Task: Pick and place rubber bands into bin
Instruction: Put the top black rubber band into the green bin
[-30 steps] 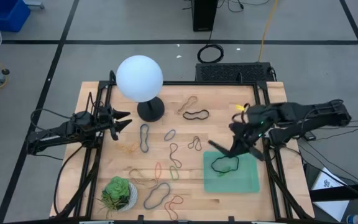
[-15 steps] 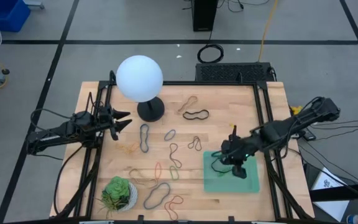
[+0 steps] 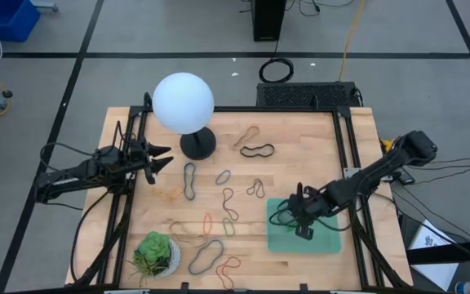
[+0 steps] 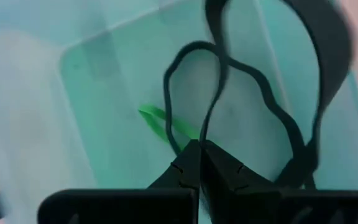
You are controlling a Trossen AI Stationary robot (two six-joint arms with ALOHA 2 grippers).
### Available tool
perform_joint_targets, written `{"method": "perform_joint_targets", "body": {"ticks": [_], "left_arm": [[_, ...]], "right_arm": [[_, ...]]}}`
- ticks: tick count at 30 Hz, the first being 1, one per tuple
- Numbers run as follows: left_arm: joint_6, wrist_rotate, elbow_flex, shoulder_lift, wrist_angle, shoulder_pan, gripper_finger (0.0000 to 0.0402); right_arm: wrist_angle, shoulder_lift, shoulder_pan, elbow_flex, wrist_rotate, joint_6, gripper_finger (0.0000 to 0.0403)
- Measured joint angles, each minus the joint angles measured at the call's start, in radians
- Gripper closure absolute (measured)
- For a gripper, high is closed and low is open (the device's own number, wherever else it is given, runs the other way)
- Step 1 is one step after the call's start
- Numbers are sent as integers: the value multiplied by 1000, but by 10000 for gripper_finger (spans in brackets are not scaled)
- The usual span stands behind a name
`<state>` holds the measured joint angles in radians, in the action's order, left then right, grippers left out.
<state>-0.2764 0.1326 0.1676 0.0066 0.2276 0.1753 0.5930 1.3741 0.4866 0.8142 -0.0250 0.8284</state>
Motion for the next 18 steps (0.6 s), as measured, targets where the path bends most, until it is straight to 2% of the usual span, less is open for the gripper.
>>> {"method": "perform_joint_targets", "body": {"ticks": [10,18], "left_arm": [[4,0,0,0,0,0,190],[5,0,0,0,1,0,190]], "right_arm": [[-20,20,0,-29,0,1,403],[-19,20,0,-52,0,74,395]]}}
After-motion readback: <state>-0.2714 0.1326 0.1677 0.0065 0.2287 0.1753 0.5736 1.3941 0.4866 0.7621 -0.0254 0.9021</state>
